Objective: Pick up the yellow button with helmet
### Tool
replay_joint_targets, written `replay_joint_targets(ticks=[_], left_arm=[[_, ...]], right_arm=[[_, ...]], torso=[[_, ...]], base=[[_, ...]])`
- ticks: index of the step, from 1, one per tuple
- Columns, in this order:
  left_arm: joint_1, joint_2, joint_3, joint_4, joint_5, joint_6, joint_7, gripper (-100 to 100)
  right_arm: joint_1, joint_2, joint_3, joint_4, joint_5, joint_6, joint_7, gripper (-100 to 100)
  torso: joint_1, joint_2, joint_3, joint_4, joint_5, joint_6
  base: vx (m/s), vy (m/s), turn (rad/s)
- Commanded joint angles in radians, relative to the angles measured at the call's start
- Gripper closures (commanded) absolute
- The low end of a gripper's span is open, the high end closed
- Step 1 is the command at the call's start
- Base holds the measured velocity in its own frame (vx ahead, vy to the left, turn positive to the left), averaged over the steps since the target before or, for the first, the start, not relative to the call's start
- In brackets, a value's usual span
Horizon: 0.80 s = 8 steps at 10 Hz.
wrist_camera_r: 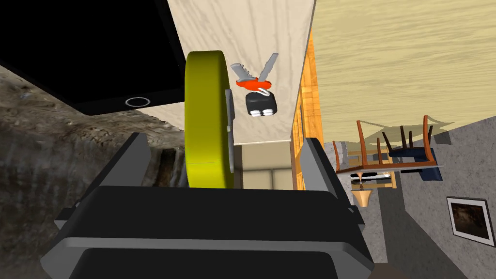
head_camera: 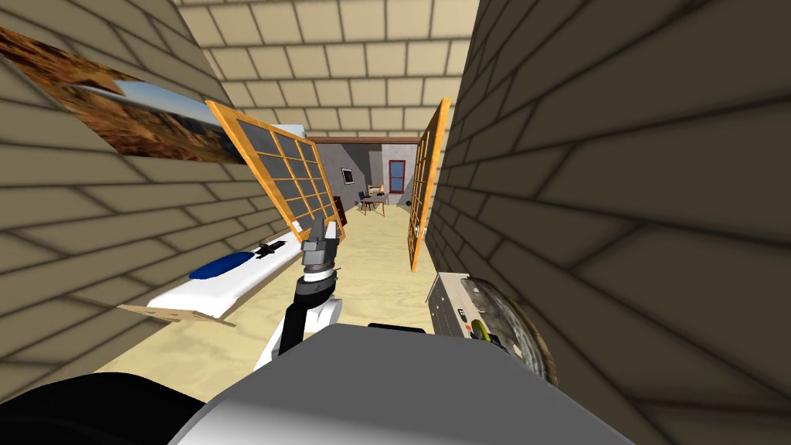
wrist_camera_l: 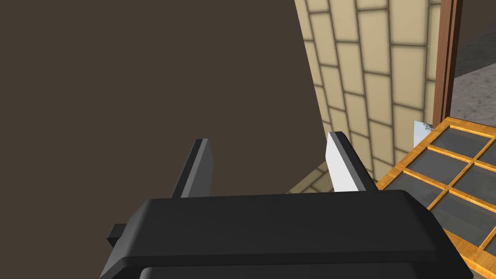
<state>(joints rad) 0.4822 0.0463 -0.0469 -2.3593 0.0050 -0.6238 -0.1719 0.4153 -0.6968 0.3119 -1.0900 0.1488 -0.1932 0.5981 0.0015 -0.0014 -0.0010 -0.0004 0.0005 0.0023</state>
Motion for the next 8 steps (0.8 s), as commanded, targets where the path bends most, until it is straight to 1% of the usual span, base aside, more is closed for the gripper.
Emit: replay_joint_targets(ticks=[1,2,3,4,5,6,7,8], left_arm=[[0.0,0.0,0.0,0.0,0.0,0.0,0.0,0],[0.0,0.0,0.0,0.0,0.0,0.0,0.0,0],[0.0,0.0,0.0,0.0,0.0,0.0,0.0,0],[0.0,0.0,0.0,0.0,0.0,0.0,0.0,0],[0.0,0.0,0.0,0.0,0.0,0.0,0.0,0],[0.0,0.0,0.0,0.0,0.0,0.0,0.0,0],[0.0,0.0,0.0,0.0,0.0,0.0,0.0,0],[0.0,0.0,0.0,0.0,0.0,0.0,0.0,0]], right_arm=[[-0.035,0.002,0.034,-0.003,0.009,0.006,-0.007,-100],[-0.064,-0.004,0.07,0.026,0.024,0.003,-0.027,-100],[-0.093,-0.004,0.09,0.026,0.024,0.003,-0.027,-100],[-0.131,-0.009,0.128,0.055,0.039,0.0,-0.046,-100],[-0.159,-0.009,0.146,0.055,0.039,0.0,-0.046,-100],[-0.192,-0.015,0.184,0.083,0.054,-0.004,-0.066,-100],[-0.222,-0.015,0.202,0.083,0.054,-0.004,-0.066,-100],[-0.256,-0.02,0.242,0.112,0.069,-0.007,-0.086,-100]], torso=[[0.0,0.0,0.0,0.0,0.0,0.0],[0.0,0.0,0.0,0.0,0.0,-0.001],[0.0,0.0,0.0,0.0,0.0,0.0],[0.0,0.0,0.0,0.0,0.0,-0.001],[0.0,0.0,0.0,0.0,0.0,0.0],[0.0,0.0,0.0,0.0,0.0,-0.001],[0.0,0.0,0.0,0.0,0.0,0.0],[0.0,0.0,0.0,0.0,0.0,-0.001]], base=[[0.023,0.001,-0.187],[0.031,-0.005,-0.339],[0.024,0.003,-0.151],[0.032,-0.005,-0.268],[0.026,0.0,-0.202],[0.03,0.0,-0.347],[0.024,0.007,-0.162],[0.03,-0.003,-0.209]])
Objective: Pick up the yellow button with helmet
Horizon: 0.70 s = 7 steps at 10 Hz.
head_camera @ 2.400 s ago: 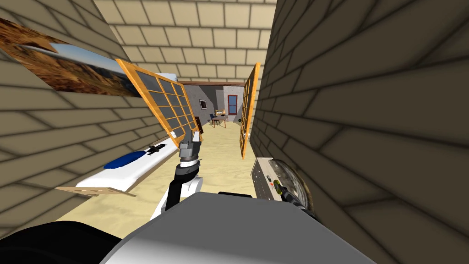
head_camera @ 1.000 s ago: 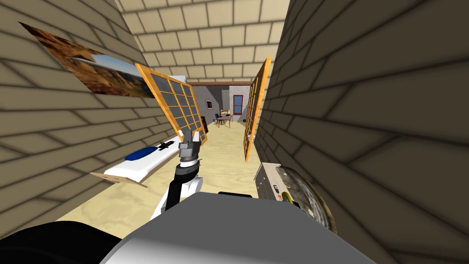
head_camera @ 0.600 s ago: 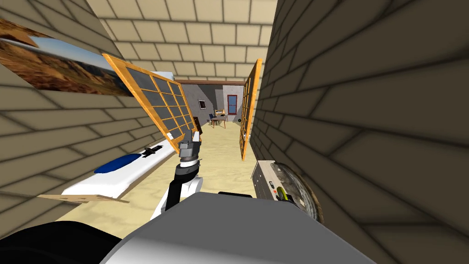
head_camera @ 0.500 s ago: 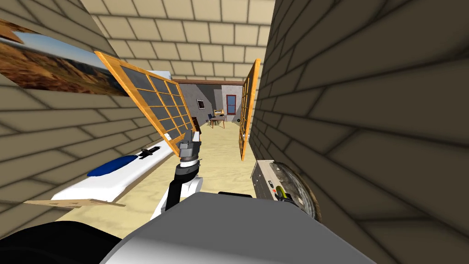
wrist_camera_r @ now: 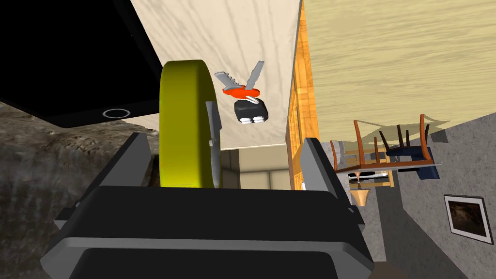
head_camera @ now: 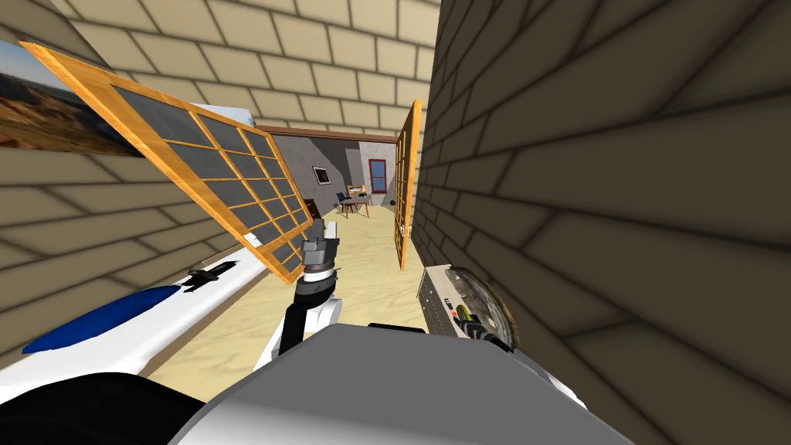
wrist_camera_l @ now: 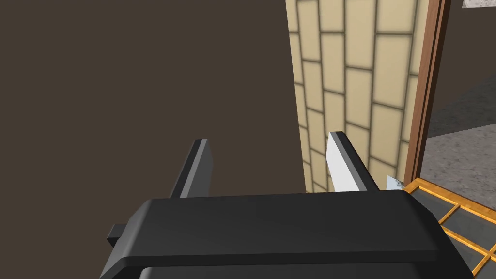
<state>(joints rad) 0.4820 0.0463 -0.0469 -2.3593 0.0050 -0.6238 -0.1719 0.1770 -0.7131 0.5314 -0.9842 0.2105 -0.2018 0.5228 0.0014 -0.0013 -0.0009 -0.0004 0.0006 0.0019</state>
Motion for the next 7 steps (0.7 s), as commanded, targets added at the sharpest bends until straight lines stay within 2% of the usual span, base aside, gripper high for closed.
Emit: replay_joint_targets(ticks=[1,2,3,4,7], left_arm=[[0.0,0.0,0.0,0.0,0.0,0.0,0.0,0],[0.0,0.0,0.0,0.0,0.0,0.0,0.0,0],[0.0,0.0,0.0,0.0,0.0,0.0,0.0,0],[0.0,0.0,0.0,0.0,0.0,0.0,0.0,0],[0.0,0.0,0.0,0.0,0.0,0.0,0.0,0]], right_arm=[[-0.046,-0.004,0.039,0.006,0.007,0.001,-0.011,-100],[-0.086,-0.009,0.074,0.035,0.022,-0.002,-0.031,-100],[-0.108,-0.009,0.095,0.035,0.022,-0.002,-0.031,-100],[-0.14,-0.014,0.132,0.064,0.037,-0.005,-0.05,-100],[-0.233,-0.02,0.207,0.092,0.052,-0.009,-0.07,-100]], torso=[[0.0,0.0,0.0,0.0,0.0,0.0],[0.0,0.0,0.0,0.0,0.0,-0.001],[0.0,0.0,0.0,0.0,0.0,0.0],[0.001,0.0,0.0,0.0,0.0,-0.001],[0.0,0.0,0.0,0.0,0.0,0.0]], base=[[0.023,0.001,-0.21],[0.032,0.0,-0.396],[0.023,0.008,-0.154],[0.026,0.004,-0.305],[0.026,0.008,-0.208]])
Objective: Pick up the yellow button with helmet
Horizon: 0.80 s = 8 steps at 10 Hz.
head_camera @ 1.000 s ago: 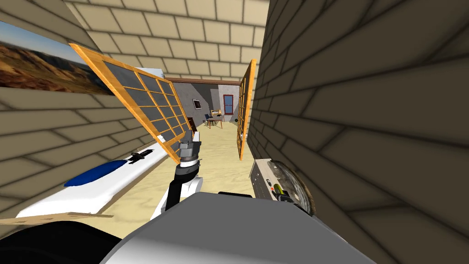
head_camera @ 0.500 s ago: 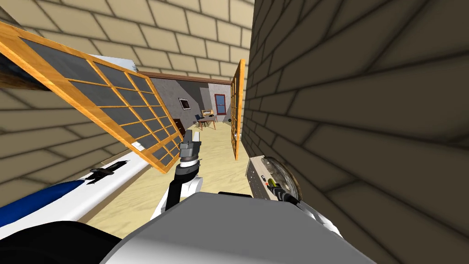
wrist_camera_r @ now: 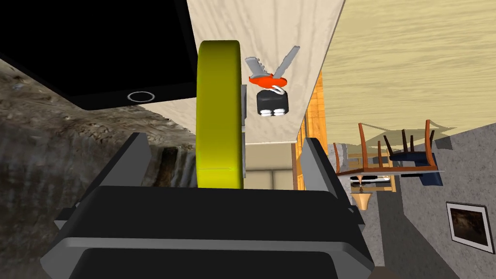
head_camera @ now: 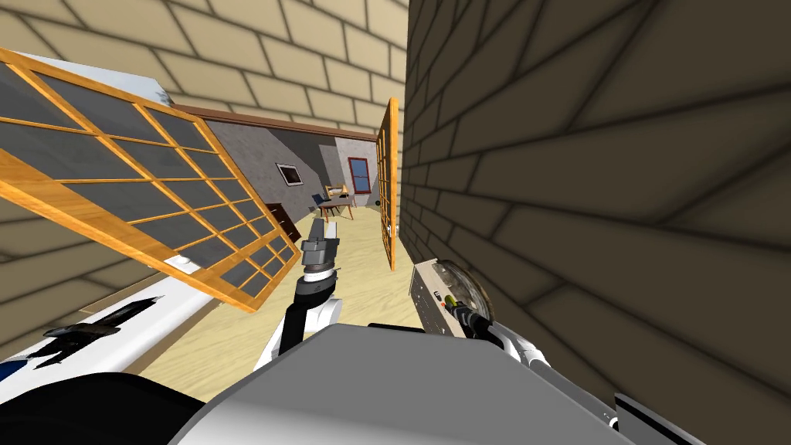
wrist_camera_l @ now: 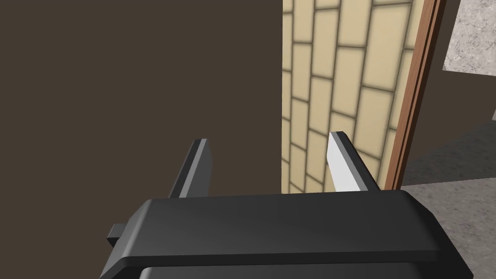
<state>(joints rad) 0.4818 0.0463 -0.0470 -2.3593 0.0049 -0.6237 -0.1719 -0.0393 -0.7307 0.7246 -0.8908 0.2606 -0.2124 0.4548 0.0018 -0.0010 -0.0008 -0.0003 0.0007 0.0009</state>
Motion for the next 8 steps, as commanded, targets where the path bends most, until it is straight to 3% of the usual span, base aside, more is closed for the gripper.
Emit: replay_joint_targets(ticks=[1,2,6,7,8], left_arm=[[0.0,0.0,0.0,0.0,0.0,0.0,0.0,0],[0.0,0.0,0.0,0.0,0.0,0.0,0.0,0],[0.0,0.0,0.0,0.0,0.0,0.0,0.0,0],[0.0,0.0,0.0,0.0,0.0,0.0,0.0,0],[0.0,0.0,0.0,0.0,0.0,0.0,0.0,0]], right_arm=[[0.0,0.0,0.0,0.0,0.0,0.0,0.0,-100],[-0.003,0.0,0.003,-0.001,0.0,0.002,-0.001,100],[-0.003,0.0,0.003,-0.001,0.001,0.001,-0.001,100],[-0.002,0.0,0.003,-0.001,0.001,0.001,-0.001,0],[0.046,0.003,-0.043,-0.03,-0.013,0.005,0.018,100]], torso=[[0.0,0.0,0.0,0.0,0.0,0.0],[0.0,0.001,0.001,0.0,0.0,0.0],[-0.001,0.001,0.001,0.0,0.0,0.001],[-0.001,0.001,0.001,0.0,0.0,0.001],[-0.001,0.001,0.001,0.0,0.0,0.0]], base=[[0.009,0.004,-0.002],[0.0,0.0,0.0],[0.0,0.0,0.0],[0.0,0.0,0.0],[-0.018,-0.009,0.397]])
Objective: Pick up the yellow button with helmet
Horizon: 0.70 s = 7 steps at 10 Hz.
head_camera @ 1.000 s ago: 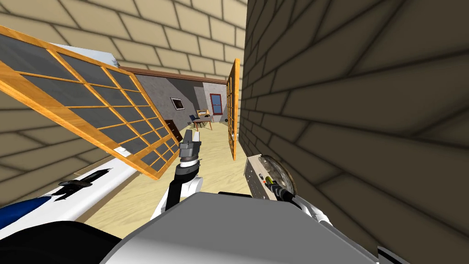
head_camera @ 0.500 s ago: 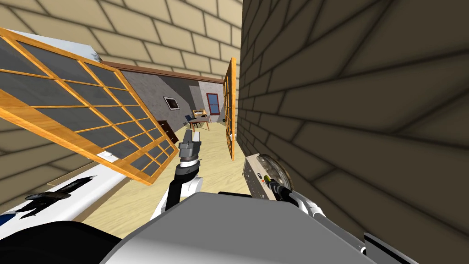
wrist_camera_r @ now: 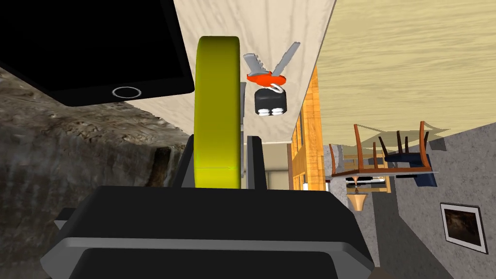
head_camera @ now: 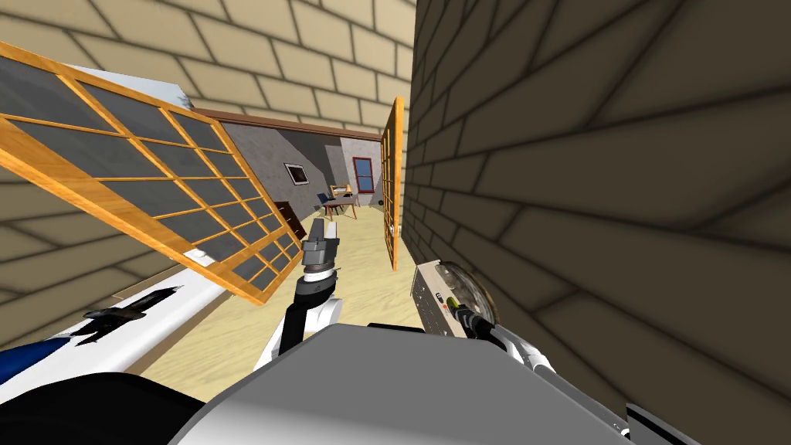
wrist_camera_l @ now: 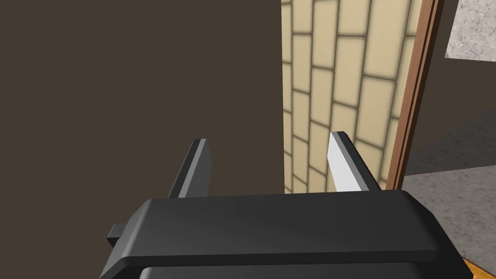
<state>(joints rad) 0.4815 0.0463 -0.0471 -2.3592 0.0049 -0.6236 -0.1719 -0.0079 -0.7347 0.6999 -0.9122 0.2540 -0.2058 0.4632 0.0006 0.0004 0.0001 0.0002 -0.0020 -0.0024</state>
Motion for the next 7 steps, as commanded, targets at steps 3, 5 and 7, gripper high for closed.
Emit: replay_joint_targets(ticks=[3,5,7], left_arm=[[0.0,0.0,0.0,0.0,0.0,0.0,0.0,0],[0.0,0.0,0.0,0.0,0.0,0.0,0.0,0],[0.0,0.0,0.0,0.0,0.0,0.0,0.0,0]], right_arm=[[0.106,0.018,-0.11,-0.066,-0.036,0.006,0.049,100],[0.17,0.023,-0.166,-0.094,-0.051,0.009,0.069,100],[0.202,0.023,-0.186,-0.094,-0.051,0.009,0.069,100]], torso=[[0.0,0.0,0.0,-0.001,-0.002,0.0],[0.0,-0.001,-0.001,-0.001,-0.002,0.0],[-0.001,-0.001,-0.001,-0.001,-0.002,0.0]], base=[[-0.042,-0.013,0.314],[-0.026,0.003,0.241],[-0.01,-0.001,0.083]])
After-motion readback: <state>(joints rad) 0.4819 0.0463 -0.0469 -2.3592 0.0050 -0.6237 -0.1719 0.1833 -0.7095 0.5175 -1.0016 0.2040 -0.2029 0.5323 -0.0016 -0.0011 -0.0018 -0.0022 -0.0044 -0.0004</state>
